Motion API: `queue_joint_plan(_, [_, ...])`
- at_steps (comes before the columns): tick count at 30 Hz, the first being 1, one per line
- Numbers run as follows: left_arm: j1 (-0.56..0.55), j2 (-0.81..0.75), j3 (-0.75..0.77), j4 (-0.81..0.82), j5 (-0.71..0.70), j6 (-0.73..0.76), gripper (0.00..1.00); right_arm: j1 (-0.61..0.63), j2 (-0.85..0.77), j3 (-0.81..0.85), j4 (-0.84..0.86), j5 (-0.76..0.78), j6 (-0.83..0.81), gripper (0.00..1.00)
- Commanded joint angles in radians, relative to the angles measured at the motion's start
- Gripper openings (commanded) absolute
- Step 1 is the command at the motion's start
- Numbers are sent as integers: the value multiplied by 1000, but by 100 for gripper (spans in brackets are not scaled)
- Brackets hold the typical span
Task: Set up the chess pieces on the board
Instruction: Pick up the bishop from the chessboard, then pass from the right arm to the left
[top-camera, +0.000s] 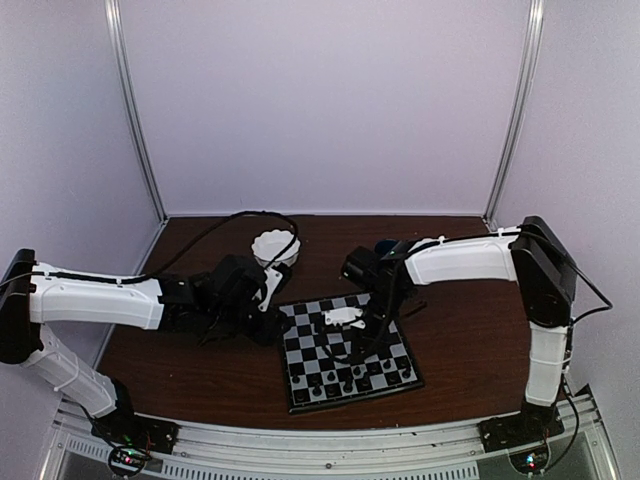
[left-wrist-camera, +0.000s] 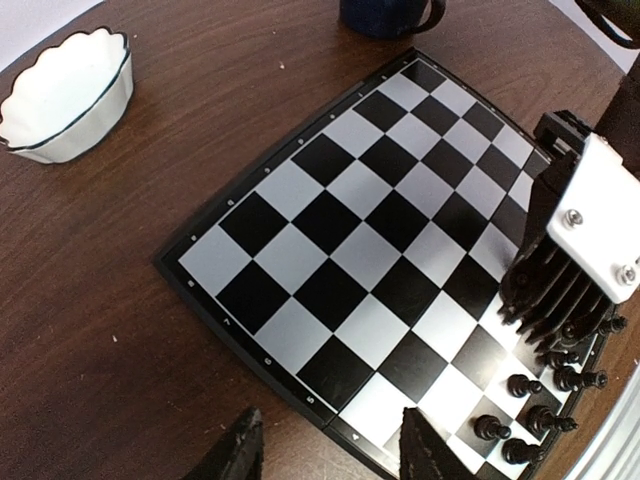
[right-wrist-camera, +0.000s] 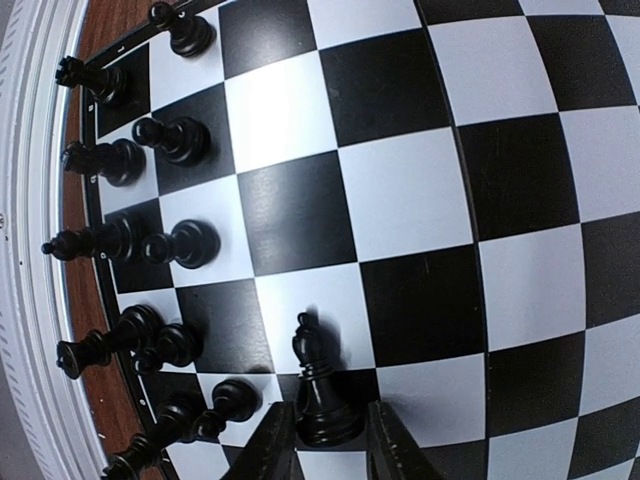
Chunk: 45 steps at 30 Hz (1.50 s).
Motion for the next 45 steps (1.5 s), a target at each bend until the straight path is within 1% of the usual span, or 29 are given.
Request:
queue_joint_plan(1, [11, -21, -11, 37, -12, -12, 47, 11, 33, 31, 3, 11, -10, 27])
queue_joint_plan(4, [12, -23, -14, 37, -10, -13, 47, 16, 45, 44, -4, 19, -13, 25])
queue_joint_plan(8, [13, -28, -17, 36, -10, -10, 47, 18, 45, 40, 3, 40, -12, 18])
queue_joint_plan(11, [15, -25, -20, 36, -9, -10, 47, 18, 32, 33, 9, 66, -12, 14])
queue_joint_plan(14, [18, -20, -17, 36, 3, -16, 47, 18, 9, 8, 31, 106, -20, 14])
queue_joint_plan(15, [18, -18, -15, 37, 7, -17, 47, 18, 1, -3, 37, 122, -26, 15])
queue_joint_plan(17, [20, -13, -8, 32, 12, -17, 47, 18, -7, -18, 44, 149, -38, 20])
queue_joint_plan(20, [20, -14, -5, 32, 11, -17, 47, 18, -12, -29, 50, 168, -47, 20])
queue_joint_plan(27, [23, -7, 4, 36, 17, -20, 47, 13, -28, -27, 49, 152, -31, 11])
queue_joint_plan(28, [23, -5, 5, 40, 21, -24, 47, 5, -43, -25, 48, 140, -20, 10])
queue_joint_plan(30, [23, 3, 9, 58, 38, -42, 47, -31, -85, -11, 41, 68, 15, 9])
queue_joint_plan(33, [24, 21, -2, 168, 128, -72, 47, -104, -141, 11, 27, -85, 67, 9])
queue_joint_plan(36, [23, 34, -30, 352, 227, -127, 47, -152, -166, 31, 14, -216, 112, 9])
queue_joint_plan(39, [23, 55, -38, 503, 283, -196, 46, -188, -172, 39, 9, -337, 153, 9])
queue_joint_plan(41, [23, 84, -34, 596, 306, -252, 45, -202, -181, 37, 15, -375, 171, 10])
queue_joint_plan(45, [23, 157, -8, 704, 351, -359, 43, -215, -198, 25, 33, -408, 188, 10])
